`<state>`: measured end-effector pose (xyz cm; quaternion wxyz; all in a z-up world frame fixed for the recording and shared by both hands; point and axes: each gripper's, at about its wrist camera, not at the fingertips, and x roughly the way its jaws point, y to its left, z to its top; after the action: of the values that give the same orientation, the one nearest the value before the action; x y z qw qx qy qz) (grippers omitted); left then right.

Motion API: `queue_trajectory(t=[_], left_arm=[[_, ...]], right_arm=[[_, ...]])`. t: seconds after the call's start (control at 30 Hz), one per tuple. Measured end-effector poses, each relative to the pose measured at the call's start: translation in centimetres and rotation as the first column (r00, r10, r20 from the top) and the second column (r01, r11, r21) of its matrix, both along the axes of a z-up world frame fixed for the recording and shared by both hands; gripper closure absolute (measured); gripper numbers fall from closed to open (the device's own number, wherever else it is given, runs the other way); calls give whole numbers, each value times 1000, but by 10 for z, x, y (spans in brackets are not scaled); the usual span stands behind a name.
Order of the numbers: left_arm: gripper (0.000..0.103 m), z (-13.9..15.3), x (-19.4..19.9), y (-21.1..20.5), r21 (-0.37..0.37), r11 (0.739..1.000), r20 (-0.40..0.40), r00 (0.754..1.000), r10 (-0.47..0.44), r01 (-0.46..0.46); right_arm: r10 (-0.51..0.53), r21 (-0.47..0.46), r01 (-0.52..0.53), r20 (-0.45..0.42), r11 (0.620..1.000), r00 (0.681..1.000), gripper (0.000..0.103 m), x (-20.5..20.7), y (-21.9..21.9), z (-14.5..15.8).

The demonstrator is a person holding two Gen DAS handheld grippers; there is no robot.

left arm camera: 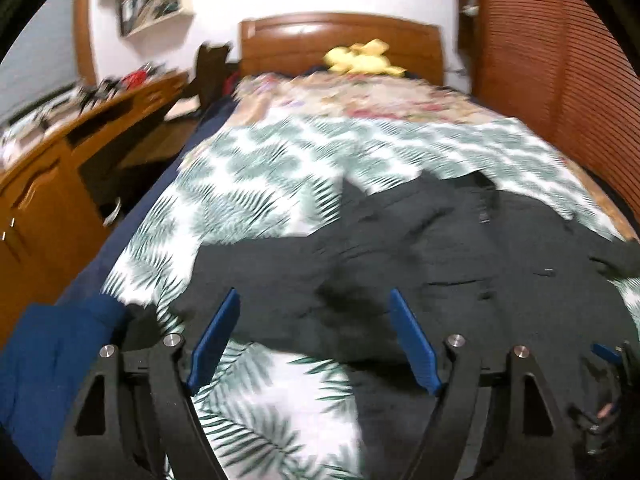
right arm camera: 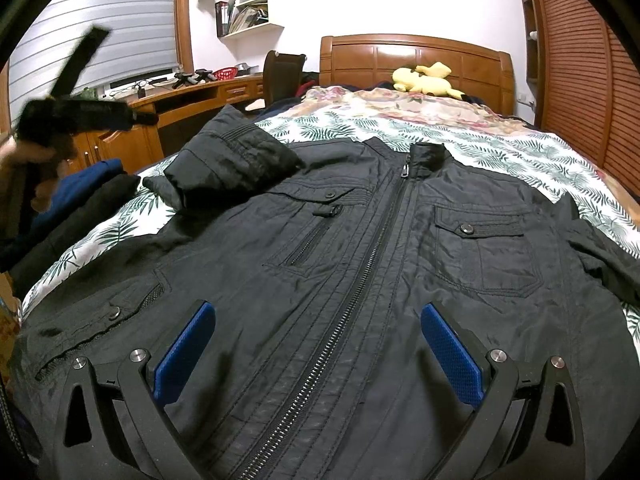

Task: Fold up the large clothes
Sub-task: 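Lift the sleeve with the left tool and fold it across the jacket front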

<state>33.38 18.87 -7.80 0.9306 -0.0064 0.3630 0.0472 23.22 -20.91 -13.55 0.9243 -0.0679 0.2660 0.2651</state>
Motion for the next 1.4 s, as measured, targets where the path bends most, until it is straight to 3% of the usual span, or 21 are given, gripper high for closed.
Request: queue_trajectory(t=[0.3, 0.47, 0.5, 0.57, 0.6, 0.73, 0.9, 1.07, 1.2, 1.4], left_arm=[[25, -85, 46, 57, -102, 982, -163, 976, 142, -160], [27, -112, 64, 72, -166, 958, -227, 955, 192, -232], [32, -112, 64, 71, -176, 957, -218, 957, 191, -231], [79, -110, 64, 70, -255, 949, -204, 969, 137, -187], [88, -108, 63, 67, -285, 943, -208, 972, 114, -171], [94, -74, 53, 39, -208, 970, -139, 985, 100, -127], [94, -6, 26, -10, -106, 992, -36, 998, 58, -62], [94, 50, -1, -56, -105, 993, 29, 999, -44, 47], [94, 73, -20, -98, -89, 987, 54, 990, -128, 133], [94, 78, -41, -157, -73, 967, 67, 968, -240, 245]], right_arm=[[2, -7, -2, -1, 1000, 1000, 1, 1, 0, 0], [1, -4, -1, 0, 1000, 1000, 1, 0, 0, 0], [1, -2, -1, 0, 1000, 1000, 1, 0, 0, 0], [2, 1, -2, -2, 1000, 1000, 1, 0, -1, -1], [3, 5, -3, -4, 1000, 1000, 1, 1, -2, -1], [-5, 14, 5, -6, 1000, 1000, 1, 1, -4, -1], [-13, 41, 13, 5, 999, 1000, 1, -3, -9, 2], [10, 97, -7, -29, 995, 1000, 1, -22, -29, 10], [1, 91, -2, 16, 996, 1000, 1, -49, -49, 21], [-51, 120, 45, 52, 992, 997, 1, -76, -82, 34]])
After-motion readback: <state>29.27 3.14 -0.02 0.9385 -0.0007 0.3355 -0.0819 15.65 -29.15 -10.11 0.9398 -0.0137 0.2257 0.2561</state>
